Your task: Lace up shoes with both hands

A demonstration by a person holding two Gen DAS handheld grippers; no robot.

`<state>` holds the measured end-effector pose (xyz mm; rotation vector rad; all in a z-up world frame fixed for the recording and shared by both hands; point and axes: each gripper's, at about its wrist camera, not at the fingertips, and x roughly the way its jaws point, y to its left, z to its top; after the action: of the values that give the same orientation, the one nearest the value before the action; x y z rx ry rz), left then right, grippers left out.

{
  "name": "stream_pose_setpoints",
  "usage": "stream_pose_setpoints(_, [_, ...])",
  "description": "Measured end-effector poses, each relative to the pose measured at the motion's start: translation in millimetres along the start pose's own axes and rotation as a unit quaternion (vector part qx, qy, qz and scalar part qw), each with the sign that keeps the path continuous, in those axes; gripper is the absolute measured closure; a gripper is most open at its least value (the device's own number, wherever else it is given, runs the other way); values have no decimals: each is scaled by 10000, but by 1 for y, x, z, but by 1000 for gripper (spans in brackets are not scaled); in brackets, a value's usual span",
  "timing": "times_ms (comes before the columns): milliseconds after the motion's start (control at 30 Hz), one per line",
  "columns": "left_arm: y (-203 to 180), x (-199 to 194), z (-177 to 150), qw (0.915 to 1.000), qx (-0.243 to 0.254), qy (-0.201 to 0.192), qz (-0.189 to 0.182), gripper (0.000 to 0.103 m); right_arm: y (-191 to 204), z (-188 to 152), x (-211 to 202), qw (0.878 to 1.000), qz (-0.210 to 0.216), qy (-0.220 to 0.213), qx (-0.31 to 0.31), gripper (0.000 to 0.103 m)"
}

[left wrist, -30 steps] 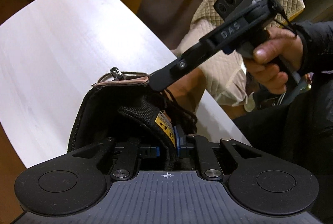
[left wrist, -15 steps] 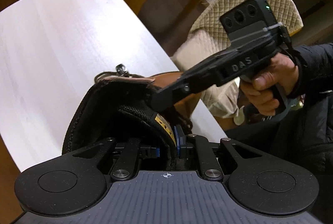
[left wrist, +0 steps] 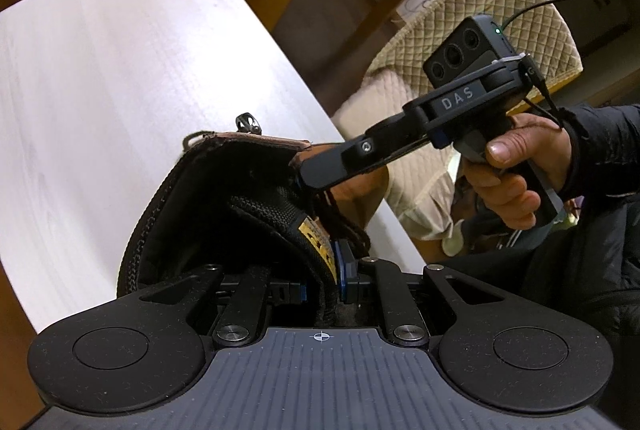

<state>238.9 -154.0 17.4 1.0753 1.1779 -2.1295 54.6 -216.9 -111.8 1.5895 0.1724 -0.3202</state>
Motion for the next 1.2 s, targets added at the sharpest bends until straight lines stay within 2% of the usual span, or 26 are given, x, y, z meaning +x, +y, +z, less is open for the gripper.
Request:
stream_pose_setpoints(33, [1, -1, -1, 10000, 6, -10, 3, 89, 1, 0, 0, 10000, -35, -28, -9, 99])
stream_pose_setpoints(167, [-1, -1, 1, 10000, 28, -48, 9, 89, 12, 0, 3, 9997, -108, 42, -227, 100])
stream_pose_setpoints(300, [-1, 2, 1, 10000, 66, 23, 13, 88, 30, -3, 14, 9948, -320, 457, -854, 100])
stream_pose_setpoints(433, [0, 0, 1, 10000, 25, 10, 30, 87, 26, 3, 11, 9958, -297, 579, -648, 96])
stream_pose_setpoints(533, [3, -5, 2, 10000, -18, -7, 21, 86, 21, 4, 3, 9983, -183, 421, -364, 89])
stream_pose_setpoints(667, [3, -5, 1, 10000, 14, 11, 27, 86, 8, 5, -1, 9997, -60, 218, -51, 89])
stream_pose_setpoints(700, [2, -5, 2, 10000, 30, 13, 36, 86, 7, 4, 1, 9998, -72, 196, -62, 89])
stream_pose_setpoints(767, [2, -5, 2, 10000, 37, -7, 42, 87, 8, 5, 5, 9997, -118, 132, -167, 100])
stream_pose_setpoints(900, [1, -2, 3, 9999, 65, 19, 105, 87, 12, 1, 15, 9978, -320, 370, -454, 100])
stream_pose_setpoints(967, [3, -2, 2, 10000, -2, -9, 84, 87, 15, -3, 18, 9949, -439, 615, -666, 100])
stream_pose_setpoints(1000, [4, -2, 2, 10000, -45, -31, 71, 87, 14, -3, 15, 9951, -439, 598, -647, 98])
stream_pose_setpoints(1100, [7, -2, 2, 9999, -114, -44, 49, 86, 13, -1, 2, 9973, -429, 345, -478, 89])
stream_pose_setpoints(1200, [10, -2, 2, 9998, -213, -64, 8, 86, 15, -3, -8, 9977, -447, 201, -463, 89])
